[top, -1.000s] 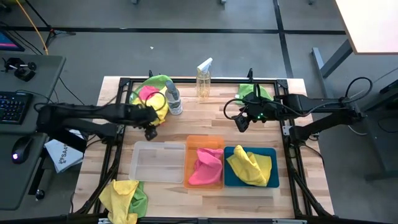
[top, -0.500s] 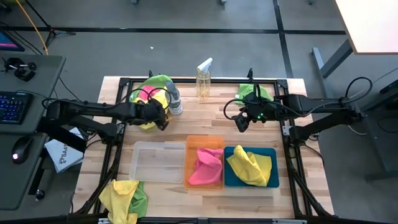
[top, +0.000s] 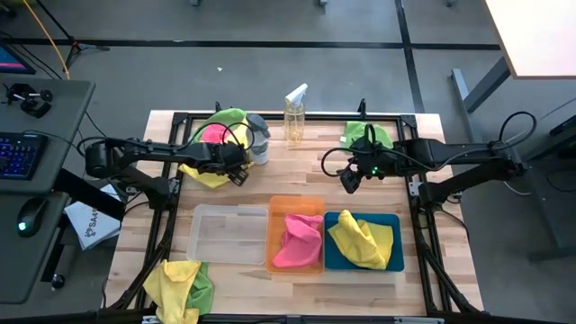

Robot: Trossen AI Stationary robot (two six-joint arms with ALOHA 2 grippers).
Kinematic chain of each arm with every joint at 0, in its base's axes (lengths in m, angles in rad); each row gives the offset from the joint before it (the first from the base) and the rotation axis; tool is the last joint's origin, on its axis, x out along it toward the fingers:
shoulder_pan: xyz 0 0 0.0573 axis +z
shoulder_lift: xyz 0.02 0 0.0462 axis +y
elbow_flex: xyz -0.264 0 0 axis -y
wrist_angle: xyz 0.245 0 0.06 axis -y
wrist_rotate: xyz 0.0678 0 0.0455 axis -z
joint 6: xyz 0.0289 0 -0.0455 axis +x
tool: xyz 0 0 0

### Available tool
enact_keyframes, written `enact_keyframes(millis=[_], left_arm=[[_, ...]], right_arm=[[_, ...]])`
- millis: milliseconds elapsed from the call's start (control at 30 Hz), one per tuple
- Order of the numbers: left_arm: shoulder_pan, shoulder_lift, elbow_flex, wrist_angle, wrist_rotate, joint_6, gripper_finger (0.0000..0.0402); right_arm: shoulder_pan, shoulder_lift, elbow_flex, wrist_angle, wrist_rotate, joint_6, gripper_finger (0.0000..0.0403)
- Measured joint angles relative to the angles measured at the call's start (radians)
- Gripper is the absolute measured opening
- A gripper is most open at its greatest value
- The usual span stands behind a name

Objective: Sort microfiber towel by color & place in baskets
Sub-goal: Put the top yellow towel into the blue bin

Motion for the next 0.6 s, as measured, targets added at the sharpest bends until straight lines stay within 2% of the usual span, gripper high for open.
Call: enact_keyframes(millis=[67,167,200,300,400,500,600], left_arm=[[-0.001,-0.006,0.000,-0.011,0.027,-0.010,0.0152],[-0.005,-0.042,-0.001,-0.025,0.073,-0.017,0.0036],[-0.006,-0.062,0.000,-0.024,0.085,-0.023,0.0020],[-0.015,-0.137,0.035,-0.086,0.119,-0.040,0.0007],[-0.041,-0.244,0.122,-0.126,0.142,-0.020,0.0003],[-0.081,-0.341,0.238,-0.126,0.207,0.049,0.0001],[-0.148,-0.386,0.372,-0.109,0.301,0.151,0.0001]], right_arm=[[0.000,0.000,0.000,0.000,0.000,0.000,0.0273],[0.000,0.000,0.000,0.000,-0.001,-0.006,0.0273],[0.000,0.000,0.000,0.001,-0.001,-0.010,0.0273],[0.000,0.000,0.000,0.008,-0.005,-0.016,0.0273],[0.000,-0.003,0.003,0.022,-0.033,-0.034,0.0273],[0.000,-0.003,0.022,0.063,-0.094,-0.080,0.0273],[0.000,-0.003,0.049,0.122,-0.159,-0.132,0.0273]])
